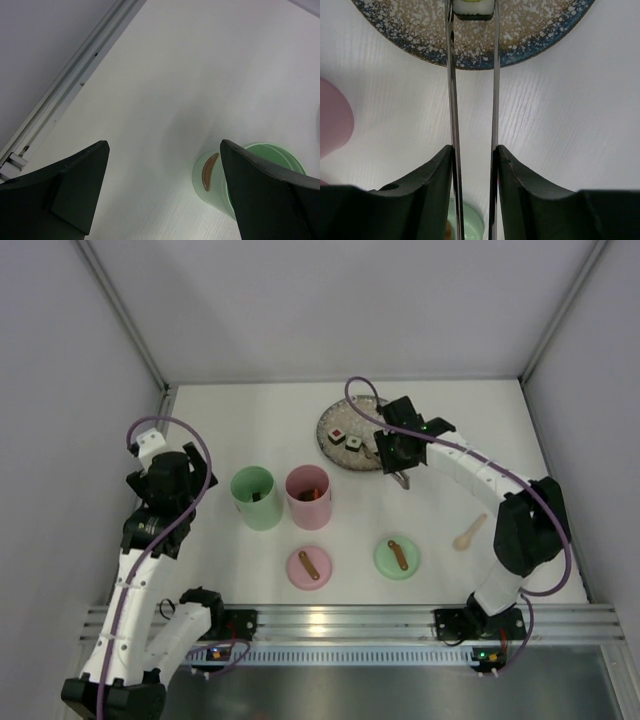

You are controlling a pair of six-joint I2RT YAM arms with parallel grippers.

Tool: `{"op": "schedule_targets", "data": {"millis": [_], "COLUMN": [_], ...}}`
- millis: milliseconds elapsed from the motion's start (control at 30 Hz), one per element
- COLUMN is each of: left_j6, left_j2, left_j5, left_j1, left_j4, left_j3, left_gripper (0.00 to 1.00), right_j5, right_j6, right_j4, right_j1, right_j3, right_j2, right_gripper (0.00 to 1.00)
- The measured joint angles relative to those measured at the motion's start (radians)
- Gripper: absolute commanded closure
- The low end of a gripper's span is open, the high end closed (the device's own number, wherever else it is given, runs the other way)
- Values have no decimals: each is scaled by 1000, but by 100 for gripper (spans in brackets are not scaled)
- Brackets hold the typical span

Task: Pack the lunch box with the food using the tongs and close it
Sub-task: Pick up the fake food from the plate, then place the fake food in the packing box.

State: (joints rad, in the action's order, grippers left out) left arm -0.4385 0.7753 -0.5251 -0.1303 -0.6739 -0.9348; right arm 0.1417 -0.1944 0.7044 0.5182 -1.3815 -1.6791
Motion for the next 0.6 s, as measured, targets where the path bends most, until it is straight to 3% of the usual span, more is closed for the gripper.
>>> {"op": "schedule_targets", "data": {"millis": [33,133,367,600], "left_j6": [0,3,5,8], "left_j2": [8,14,1,-67], "left_j5": [4,13,12,7], "left_j1": [-1,-2,-2,-2], "left_j4": [0,0,0,0], "left_j3": [0,0,0,0], "left_gripper": [1,1,1,1], "right_j5": [-6,-14,5,23], "right_j6": [0,-2,0,24], "right_j4": [0,-2,18,68], "right_j1": [-1,-1,0,35], "right_j3": [5,13,-1,-152], "right_j2": [-2,-4,22,81], "right_gripper": [68,72,72,73]}}
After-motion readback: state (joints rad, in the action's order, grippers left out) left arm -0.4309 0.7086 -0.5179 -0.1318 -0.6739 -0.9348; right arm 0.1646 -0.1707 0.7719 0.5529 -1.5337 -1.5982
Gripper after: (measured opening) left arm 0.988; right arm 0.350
